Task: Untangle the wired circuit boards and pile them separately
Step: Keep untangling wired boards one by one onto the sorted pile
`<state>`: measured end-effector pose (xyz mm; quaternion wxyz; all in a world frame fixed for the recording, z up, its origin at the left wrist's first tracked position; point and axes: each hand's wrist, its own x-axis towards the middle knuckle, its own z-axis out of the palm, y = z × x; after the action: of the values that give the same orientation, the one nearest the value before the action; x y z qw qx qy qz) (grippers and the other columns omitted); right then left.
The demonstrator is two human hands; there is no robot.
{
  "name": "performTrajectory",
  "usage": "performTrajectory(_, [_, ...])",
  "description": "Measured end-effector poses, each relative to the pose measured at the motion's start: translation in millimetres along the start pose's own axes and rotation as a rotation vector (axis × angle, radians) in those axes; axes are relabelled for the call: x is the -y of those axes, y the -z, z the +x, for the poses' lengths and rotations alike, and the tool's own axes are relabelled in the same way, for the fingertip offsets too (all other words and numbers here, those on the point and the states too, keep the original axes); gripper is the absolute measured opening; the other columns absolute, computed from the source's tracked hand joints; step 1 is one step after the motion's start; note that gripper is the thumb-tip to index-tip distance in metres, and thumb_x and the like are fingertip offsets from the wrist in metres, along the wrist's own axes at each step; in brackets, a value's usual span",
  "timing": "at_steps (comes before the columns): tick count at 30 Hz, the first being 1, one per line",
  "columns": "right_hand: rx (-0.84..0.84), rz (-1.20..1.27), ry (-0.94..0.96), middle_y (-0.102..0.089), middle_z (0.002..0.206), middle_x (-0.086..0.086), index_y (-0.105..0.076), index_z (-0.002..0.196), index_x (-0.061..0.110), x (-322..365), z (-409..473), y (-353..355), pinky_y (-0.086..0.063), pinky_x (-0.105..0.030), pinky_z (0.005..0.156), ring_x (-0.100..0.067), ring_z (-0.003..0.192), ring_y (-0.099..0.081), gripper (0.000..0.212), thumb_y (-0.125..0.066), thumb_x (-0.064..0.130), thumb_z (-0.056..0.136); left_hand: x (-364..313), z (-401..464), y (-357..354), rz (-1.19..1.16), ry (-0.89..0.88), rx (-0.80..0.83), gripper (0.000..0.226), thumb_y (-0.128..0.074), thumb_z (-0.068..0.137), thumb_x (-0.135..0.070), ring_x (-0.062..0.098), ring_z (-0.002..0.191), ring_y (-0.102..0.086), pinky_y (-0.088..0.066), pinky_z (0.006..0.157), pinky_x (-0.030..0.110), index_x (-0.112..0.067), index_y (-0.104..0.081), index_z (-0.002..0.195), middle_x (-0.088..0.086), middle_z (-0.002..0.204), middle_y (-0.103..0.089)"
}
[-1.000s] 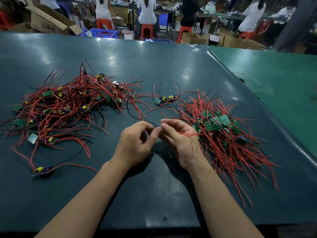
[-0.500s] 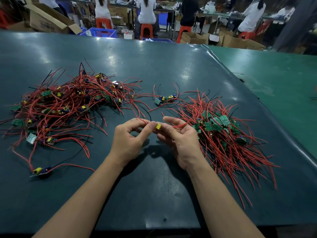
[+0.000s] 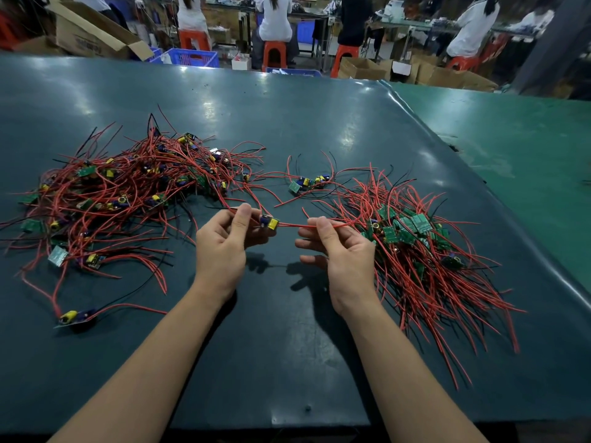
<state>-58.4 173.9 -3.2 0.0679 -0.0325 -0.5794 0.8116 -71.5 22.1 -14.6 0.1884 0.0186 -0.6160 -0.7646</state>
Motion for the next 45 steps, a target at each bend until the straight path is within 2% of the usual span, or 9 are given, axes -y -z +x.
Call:
performTrajectory(7, [-0.036, 0.073, -0.094, -0.073, 0.071, -0.006, -0.073, 0.083, 0.011, 4, 2, 3, -0.050, -0.022, 0.044, -0.015, 0.061, -0.069, 0.034, -0.051, 0.029, 0.101, 3, -8, -3, 0.142, -0.100, 0.207, 0.010, -0.065, 0.090, -0.006, 0.018, 0.067, -0.072, -0.057, 0.067, 0.023, -0.003, -0.069, 0.099, 0.003, 0.077, -0.073])
performTrajectory(13, [0.015, 0.261, -0.133, -0.058, 0.054, -0.007, -0.073, 0.063, 0.009, 10, 6, 14, -0.039, -0.021, 0.044, -0.017, 0.049, -0.054, 0.091, -0.020, 0.082, 0.076, -3, -3, 1, -0.172, 0.180, 0.171, 0.028, -0.048, 0.099, -0.020, 0.012, 0.054, -0.049, -0.040, 0.054, 0.023, -0.005, -0.072, 0.093, 0.000, 0.062, -0.057])
performTrajectory(17, [0.089, -0.033, -0.151, -0.051, 0.053, 0.001, -0.077, 0.085, 0.012, 4, 6, 12, -0.029, -0.017, 0.038, -0.010, 0.041, -0.041, 0.054, -0.049, 0.057, 0.092, -5, -13, -3, -0.164, 0.335, 0.487, 0.032, -0.054, 0.091, -0.029, 0.014, 0.045, -0.030, -0.026, 0.047, 0.023, -0.008, -0.072, 0.074, 0.001, 0.051, -0.038])
performTrajectory(23, [0.275, -0.105, -0.108, -0.053, 0.050, -0.004, -0.079, 0.078, 0.012, -1, -1, 8, -0.029, -0.017, 0.042, -0.009, 0.041, -0.041, 0.012, -0.074, 0.022, 0.081, -11, -27, -5, 0.142, 0.208, 0.645, 0.033, -0.058, 0.095, -0.029, 0.026, 0.071, -0.046, -0.033, 0.063, 0.034, -0.003, -0.071, 0.079, 0.018, 0.078, -0.058])
performTrajectory(29, [0.127, 0.018, -0.103, -0.057, 0.062, -0.002, -0.066, 0.079, 0.016, -1, 4, 8, -0.038, -0.020, 0.044, -0.013, 0.044, -0.047, 0.012, -0.072, 0.007, 0.085, -15, -25, -5, 0.068, 0.288, 0.641, 0.032, -0.058, 0.095, -0.029, 0.031, 0.061, -0.035, -0.012, 0.058, 0.046, -0.009, -0.070, 0.073, 0.019, 0.070, -0.046])
performTrajectory(33, [0.272, 0.069, -0.179, -0.056, 0.062, -0.003, -0.068, 0.090, 0.014, 2, 2, 8, -0.033, -0.018, 0.036, -0.015, 0.043, -0.046, 0.013, -0.072, 0.019, 0.078, -15, -24, -2, 0.010, 0.297, 0.741, 0.036, -0.049, 0.094, -0.023, 0.015, 0.060, -0.060, -0.041, 0.056, 0.020, -0.011, -0.070, 0.067, 0.008, 0.071, -0.070])
performTrajectory(38, [0.491, 0.030, -0.257, -0.059, 0.056, -0.006, -0.077, 0.091, 0.011, 4, -4, 10, -0.033, -0.014, 0.033, -0.005, 0.041, -0.043, 0.020, -0.067, 0.024, 0.079, -14, -20, 1, 0.025, 0.316, 0.775, 0.037, -0.050, 0.087, -0.027, 0.006, 0.042, -0.045, -0.034, 0.046, 0.013, -0.012, -0.067, 0.057, 0.003, 0.052, -0.057])
performTrajectory(41, [0.362, 0.012, -0.194, -0.057, 0.050, -0.003, -0.077, 0.073, 0.012, 3, -1, 8, -0.032, -0.014, 0.033, -0.006, 0.038, -0.043, 0.016, -0.072, 0.027, 0.073, -15, -22, 1, -0.015, 0.296, 0.809, 0.033, -0.049, 0.091, -0.024, 0.012, 0.060, -0.057, -0.038, 0.058, 0.015, -0.001, -0.067, 0.076, 0.016, 0.071, -0.065])
performTrajectory(45, [0.174, -0.048, -0.120, -0.048, 0.047, -0.003, -0.073, 0.069, 0.012, -3, 4, 8, -0.029, -0.017, 0.034, -0.012, 0.039, -0.040, 0.022, -0.075, 0.034, 0.071, -15, -22, -4, 0.102, 0.278, 0.733, 0.036, -0.042, 0.099, -0.022, 0.001, 0.039, -0.039, -0.030, 0.041, 0.012, -0.003, -0.066, 0.082, -0.010, 0.047, -0.050])
